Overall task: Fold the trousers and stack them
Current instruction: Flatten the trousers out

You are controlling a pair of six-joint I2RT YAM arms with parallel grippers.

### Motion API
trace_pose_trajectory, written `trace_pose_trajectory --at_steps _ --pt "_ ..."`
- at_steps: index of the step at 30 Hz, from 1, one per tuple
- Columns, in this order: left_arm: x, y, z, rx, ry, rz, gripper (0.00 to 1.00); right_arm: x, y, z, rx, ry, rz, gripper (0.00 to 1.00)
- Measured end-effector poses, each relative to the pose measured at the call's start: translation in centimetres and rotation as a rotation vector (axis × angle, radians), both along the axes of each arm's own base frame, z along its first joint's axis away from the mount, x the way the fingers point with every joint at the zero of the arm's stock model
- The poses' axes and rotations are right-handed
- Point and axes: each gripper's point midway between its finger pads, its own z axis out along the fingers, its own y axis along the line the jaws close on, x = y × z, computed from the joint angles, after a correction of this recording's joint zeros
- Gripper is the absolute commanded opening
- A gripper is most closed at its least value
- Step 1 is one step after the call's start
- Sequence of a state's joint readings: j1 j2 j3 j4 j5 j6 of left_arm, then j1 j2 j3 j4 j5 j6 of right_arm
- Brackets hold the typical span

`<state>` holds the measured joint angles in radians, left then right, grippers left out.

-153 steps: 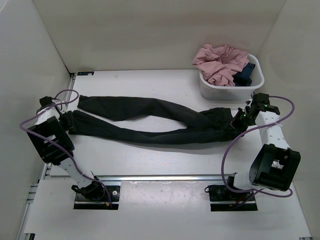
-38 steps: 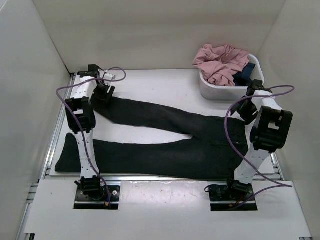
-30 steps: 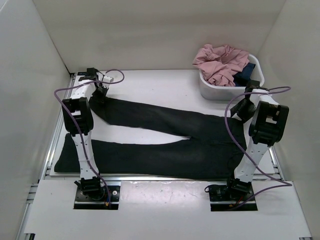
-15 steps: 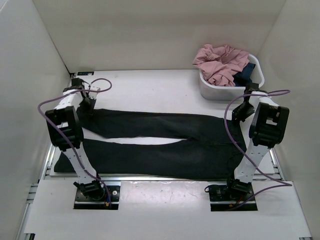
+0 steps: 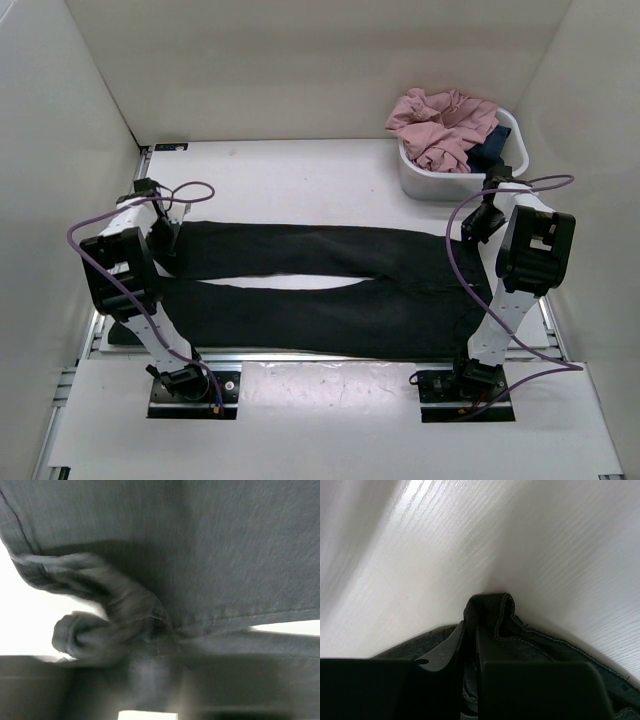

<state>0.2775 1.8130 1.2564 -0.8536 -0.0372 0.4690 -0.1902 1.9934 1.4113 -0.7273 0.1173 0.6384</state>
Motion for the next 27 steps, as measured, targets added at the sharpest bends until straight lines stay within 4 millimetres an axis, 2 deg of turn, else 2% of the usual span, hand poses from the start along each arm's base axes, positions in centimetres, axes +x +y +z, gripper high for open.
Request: trace_pose_trajectory --at_steps 1,4,6,7,11,13,14,16,18,21,22,27 --pt "-0.6 0.1 0.1 0.01 0.013 -0.003 0.61 0.0 0.0 0.0 -0.001 0.0 0.005 0.0" --pt "-2.4 0.2 0.5 0.0 0.049 0.007 0.7 0.0 0.0 0.0 -0.003 0.0 0.02 0.0" --pt "-1.6 0.5 1.8 -0.04 0.009 0.027 0.75 0.0 0.0 0.1 -0.002 0.001 0.029 0.0" --pt "-0.4 1.0 2.9 -0.054 -0.034 0.04 0.8 0.0 0.0 0.2 -0.002 0.001 0.035 0.0" --pt "6.9 4.1 9.5 -0.045 -0.293 0.066 0.81 -0.1 0.0 0.2 -0.003 0.004 0.051 0.0" --pt "9.5 5.5 11.0 -0.024 -0.365 0.075 0.81 -0.1 0.0 0.2 -0.004 0.005 0.064 0.0" --pt "10.4 5.9 10.9 -0.025 -0.367 0.081 0.81 -0.2 0.0 0.2 -0.004 0.007 0.07 0.0" --pt "12.0 6.7 9.1 -0.03 -0.343 0.093 0.82 -0.2 0.0 0.4 -0.005 0.013 0.084 0.0" --pt "12.9 7.2 5.6 -0.046 -0.279 0.112 0.87 -0.1 -0.1 0.5 -0.007 0.018 0.098 0.0" --pt "12.1 6.9 -0.7 -0.093 -0.136 0.147 0.89 -0.3 -0.1 0.6 -0.007 0.027 0.108 0.0" --pt "11.6 6.7 -2.3 -0.105 -0.097 0.155 0.89 -0.4 -0.1 0.6 -0.007 0.031 0.111 0.0" --pt "11.6 6.7 -2.3 -0.114 -0.088 0.18 0.98 -0.7 -0.1 0.5 -0.005 0.049 0.123 0.0"
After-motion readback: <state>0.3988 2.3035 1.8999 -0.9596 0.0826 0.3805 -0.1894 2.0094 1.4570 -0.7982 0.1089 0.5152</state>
